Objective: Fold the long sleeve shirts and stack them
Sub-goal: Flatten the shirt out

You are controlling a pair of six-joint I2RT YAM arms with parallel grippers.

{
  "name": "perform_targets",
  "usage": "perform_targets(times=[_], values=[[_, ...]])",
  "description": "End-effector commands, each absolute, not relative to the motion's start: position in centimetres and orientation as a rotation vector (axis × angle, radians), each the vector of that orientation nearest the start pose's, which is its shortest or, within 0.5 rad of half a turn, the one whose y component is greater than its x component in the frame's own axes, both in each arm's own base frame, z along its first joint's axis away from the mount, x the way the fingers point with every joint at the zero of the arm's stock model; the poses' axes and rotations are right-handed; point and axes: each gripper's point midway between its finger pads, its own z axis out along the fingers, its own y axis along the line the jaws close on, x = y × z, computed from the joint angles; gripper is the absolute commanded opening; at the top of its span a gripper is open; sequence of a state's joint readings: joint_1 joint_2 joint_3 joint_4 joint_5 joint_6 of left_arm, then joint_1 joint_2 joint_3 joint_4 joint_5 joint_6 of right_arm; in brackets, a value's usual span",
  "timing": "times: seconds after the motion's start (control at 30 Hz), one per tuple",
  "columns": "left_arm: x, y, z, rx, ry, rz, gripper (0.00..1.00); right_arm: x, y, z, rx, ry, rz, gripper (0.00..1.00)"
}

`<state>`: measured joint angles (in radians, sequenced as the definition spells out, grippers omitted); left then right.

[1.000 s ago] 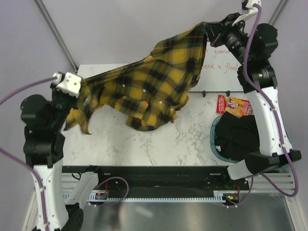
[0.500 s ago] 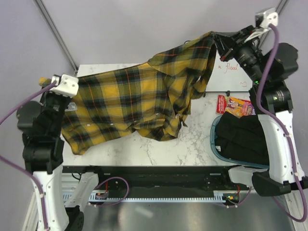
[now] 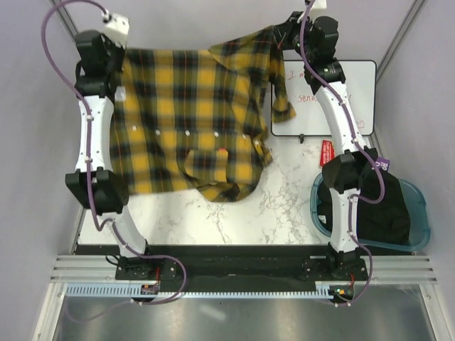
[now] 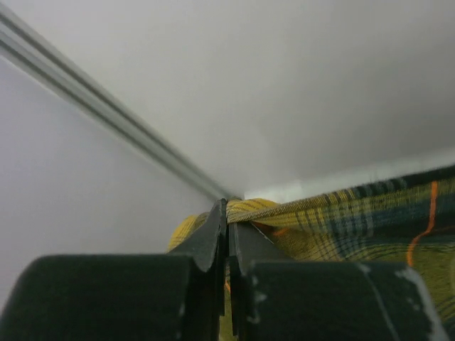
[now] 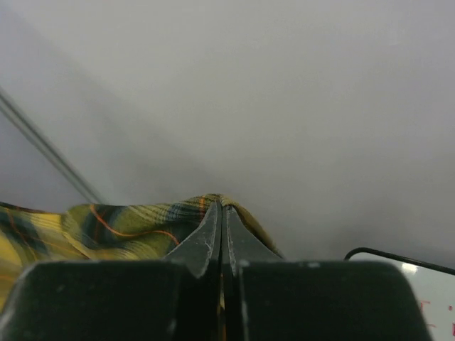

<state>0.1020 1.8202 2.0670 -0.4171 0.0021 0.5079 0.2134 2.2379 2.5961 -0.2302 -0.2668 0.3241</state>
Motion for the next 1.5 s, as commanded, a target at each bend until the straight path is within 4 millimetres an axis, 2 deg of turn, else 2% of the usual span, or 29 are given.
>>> perform_targets(times=[0.0, 0.07, 0.13, 0.17, 0.2, 0.27, 0.3, 0.33, 0.37, 0.4, 0.47, 0.53, 0.57, 0.6, 0.63, 0.7, 0.77, 0.8, 0.93, 1.0, 1.07, 1.1, 1.17, 1.23, 1.27, 1.3, 1.37, 1.4, 1.47], values=[[47.3, 6.9, 65.8, 0.15, 1.082, 0.439, 0.02, 48.6, 13.1, 66.8, -0.024, 0.855, 0.539, 0.0], [43.2, 7.2, 69.8, 0.109, 0.963, 0.443, 0.02, 44.1, 10.6, 71.7, 0.013, 0.74, 0.506, 0.0], [41.7, 8.6, 70.3, 0.079, 0.911, 0.428, 0.02, 41.7, 8.6, 74.2, 0.031, 0.672, 0.531, 0.0], [37.3, 8.2, 72.6, 0.078, 0.837, 0.433, 0.02, 39.7, 8.4, 75.5, 0.011, 0.632, 0.53, 0.0], [38.7, 8.8, 70.4, 0.086, 0.861, 0.422, 0.02, 39.0, 8.4, 75.8, -0.019, 0.619, 0.494, 0.0], [36.2, 8.7, 69.7, 0.158, 0.866, 0.459, 0.02, 39.0, 9.8, 73.9, -0.099, 0.691, 0.504, 0.0], [38.1, 9.1, 65.5, 0.22, 0.971, 0.466, 0.02, 39.3, 10.5, 72.5, -0.135, 0.736, 0.509, 0.0], [38.3, 9.2, 63.5, 0.258, 1.009, 0.472, 0.02, 40.0, 11.3, 70.4, -0.186, 0.796, 0.505, 0.0], [36.2, 8.5, 63.1, 0.294, 0.993, 0.494, 0.02, 41.0, 12.5, 66.0, -0.242, 0.913, 0.53, 0.0], [38.4, 8.8, 56.6, 0.375, 1.109, 0.46, 0.02, 41.4, 13.1, 63.4, -0.276, 0.976, 0.545, 0.0], [37.8, 7.7, 51.6, 0.5, 1.181, 0.426, 0.02, 41.9, 14.2, 55.0, -0.359, 1.174, 0.554, 0.0], [36.4, 6.0, 44.4, 0.629, 1.279, 0.39, 0.02, 41.7, 14.2, 48.6, -0.412, 1.324, 0.525, 0.0], [35.7, 5.3, 41.7, 0.688, 1.316, 0.371, 0.02, 40.6, 14.3, 43.9, -0.452, 1.419, 0.528, 0.0], [34.0, 4.2, 38.2, 0.782, 1.331, 0.381, 0.02, 39.8, 14.3, 41.1, -0.495, 1.48, 0.517, 0.0], [33.0, 3.8, 35.0, 0.805, 1.406, 0.348, 0.02, 38.8, 14.1, 35.4, -0.494, 1.632, 0.54, 0.0], [31.0, 3.1, 28.6, 0.973, 1.47, 0.37, 0.02, 36.1, 13.7, 32.8, -0.649, 1.656, 0.47, 0.0], [28.2, 2.6, 24.9, 1.019, 1.529, 0.384, 0.02, 33.8, 12.9, 28.5, -0.69, 1.747, 0.441, 0.0], [27.1, 2.4, 20.9, 1.119, 1.565, 0.39, 0.02, 32.9, 12.9, 27.3, -0.728, 1.768, 0.445, 0.0], [24.2, 2.5, 15.0, 1.159, 1.675, 0.388, 0.02, 28.2, 13.0, 19.5, -0.87, 1.957, 0.531, 0.0], [22.7, 2.9, 11.7, 1.179, 1.802, 0.346, 0.02, 27.0, 12.9, 17.1, -0.978, 1.983, 0.517, 0.0], [21.6, 3.3, 9.6, 1.223, 1.886, 0.327, 0.02, 24.4, 13.0, 14.4, -1.085, 2.08, 0.569, 0.0], [19.5, 3.0, 7.9, 1.27, 1.977, 0.258, 0.02, 22.3, 12.8, 13.3, -1.176, 2.126, 0.604, 0.03], [18.2, 2.5, 8.0, 1.362, 1.991, 0.213, 0.08, 20.4, 13.0, 13.4, -1.286, 2.121, 0.653, 0.12], [15.5, 0.6, 7.6, 1.412, 2.029, 0.043, 0.26, 18.3, 13.0, 14.0, -1.396, 2.1, 0.677, 0.27], [15.6, -0.1, 9.1, 1.421, 1.993, 0.004, 0.36, 17.7, 13.1, 14.5, -1.436, 2.075, 0.688, 0.36], [15.6, -0.5, 9.7, 1.409, 1.99, -0.03, 0.52, 17.4, 13.1, 14.9, -1.466, 2.06, 0.674, 0.56], [15.6, -1.9, 12.4, 1.378, 1.959, -0.123, 0.57, 18.4, 13.3, 16.9, -1.467, 2.007, 0.619, 0.83], [15.9, -2.2, 13.0, 1.348, 1.981, -0.199, 0.65, 19.1, 13.4, 17.6, -1.465, 1.983, 0.599, 0.89], [17.3, -2.9, 15.9, 1.256, 1.961, -0.265, 0.66, 21.1, 14.1, 19.6, -1.43, 1.961, 0.582, 0.92]])
